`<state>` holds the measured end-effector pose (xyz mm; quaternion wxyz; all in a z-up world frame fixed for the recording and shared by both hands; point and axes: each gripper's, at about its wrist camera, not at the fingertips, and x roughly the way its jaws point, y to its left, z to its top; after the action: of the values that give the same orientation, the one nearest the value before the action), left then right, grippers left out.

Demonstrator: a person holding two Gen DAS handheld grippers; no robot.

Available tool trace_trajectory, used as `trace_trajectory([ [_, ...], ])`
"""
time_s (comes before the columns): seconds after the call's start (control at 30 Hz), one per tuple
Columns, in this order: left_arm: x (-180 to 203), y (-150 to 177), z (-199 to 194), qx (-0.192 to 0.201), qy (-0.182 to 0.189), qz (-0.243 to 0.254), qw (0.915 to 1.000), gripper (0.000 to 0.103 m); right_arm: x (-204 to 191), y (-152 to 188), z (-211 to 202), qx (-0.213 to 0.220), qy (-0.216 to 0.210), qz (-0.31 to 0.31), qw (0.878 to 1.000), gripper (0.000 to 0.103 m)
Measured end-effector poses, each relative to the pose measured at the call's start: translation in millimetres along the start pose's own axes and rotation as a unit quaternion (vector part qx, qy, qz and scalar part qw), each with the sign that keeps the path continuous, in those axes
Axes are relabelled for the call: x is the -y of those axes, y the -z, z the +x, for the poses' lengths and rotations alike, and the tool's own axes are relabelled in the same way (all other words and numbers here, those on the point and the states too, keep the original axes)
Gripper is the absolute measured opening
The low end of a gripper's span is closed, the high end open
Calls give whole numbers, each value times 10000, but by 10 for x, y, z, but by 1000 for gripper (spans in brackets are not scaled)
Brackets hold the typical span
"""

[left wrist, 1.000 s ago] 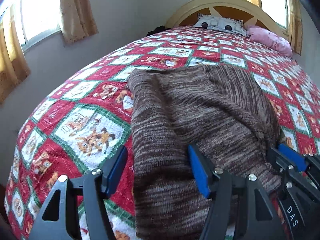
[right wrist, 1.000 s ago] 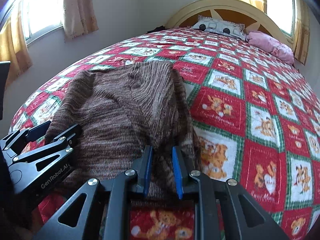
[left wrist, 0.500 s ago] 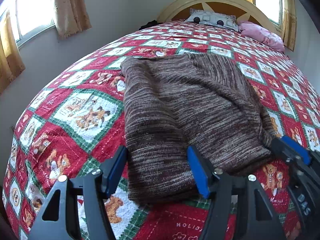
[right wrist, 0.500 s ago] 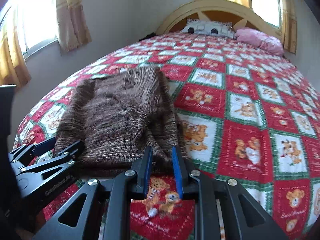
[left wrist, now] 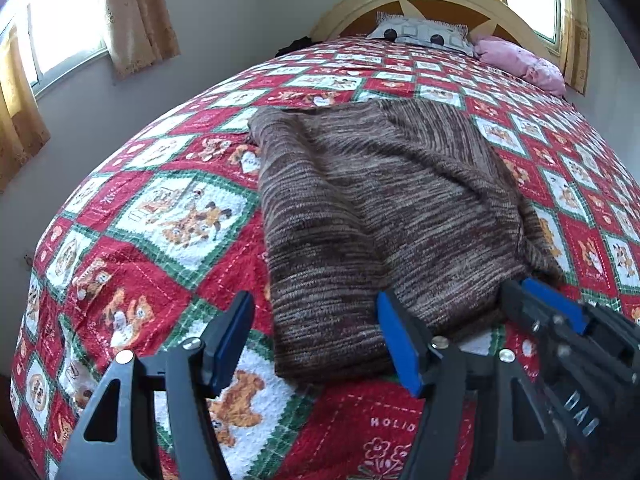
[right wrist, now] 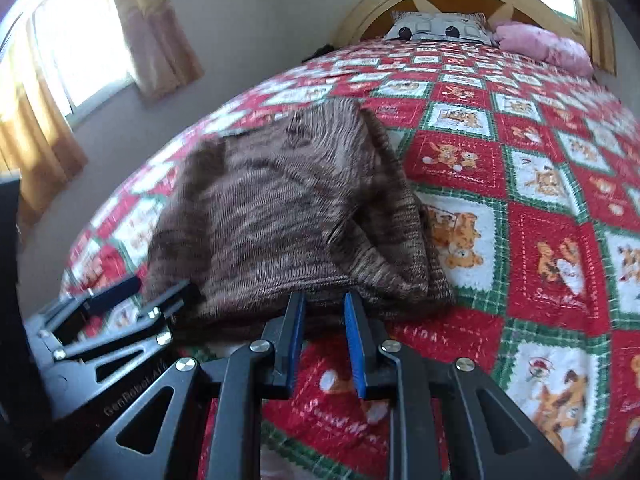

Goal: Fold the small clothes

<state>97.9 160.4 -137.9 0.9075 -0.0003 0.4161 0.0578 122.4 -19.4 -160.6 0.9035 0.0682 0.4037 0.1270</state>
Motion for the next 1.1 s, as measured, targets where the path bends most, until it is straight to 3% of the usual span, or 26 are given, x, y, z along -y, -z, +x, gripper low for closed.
trace_trajectory([
  [0.07,29,5,-4,40,-55,73,10000,67,65,-8,-11,-24,-112,171,9998,21],
  [0.27,48,18,10,118,-126,142,9998,71,204,42,-147,-80,131,510,9986,21],
  [0.43,-6,20,-97,-14,139,-12,9999,70,256,145,-478,363,342,765,9958,22],
  [0.47,-15,48,-145,-27,232,11,9997,70,263,163,-555,452,388,835,9947,25],
  [0.53,-35,122,-246,4,302,118,9995,72,288,206,-724,661,415,1025,9917,55],
  [0.6,-54,182,-321,7,320,183,9993,73,292,248,-848,850,456,1155,9886,67],
  [0.73,-53,269,-433,-97,247,368,9990,92,227,302,-948,659,606,967,9913,67],
  [0.87,-8,358,-619,20,35,684,9976,92,3,403,-1076,566,1234,168,9906,67],
  [1.0,-12,353,-868,357,-40,786,9963,92,-135,431,-1331,685,1312,-70,9890,67],
  [1.1,-43,286,-1102,722,-76,796,9942,101,-256,397,-1604,1049,1407,-128,9844,67],
])
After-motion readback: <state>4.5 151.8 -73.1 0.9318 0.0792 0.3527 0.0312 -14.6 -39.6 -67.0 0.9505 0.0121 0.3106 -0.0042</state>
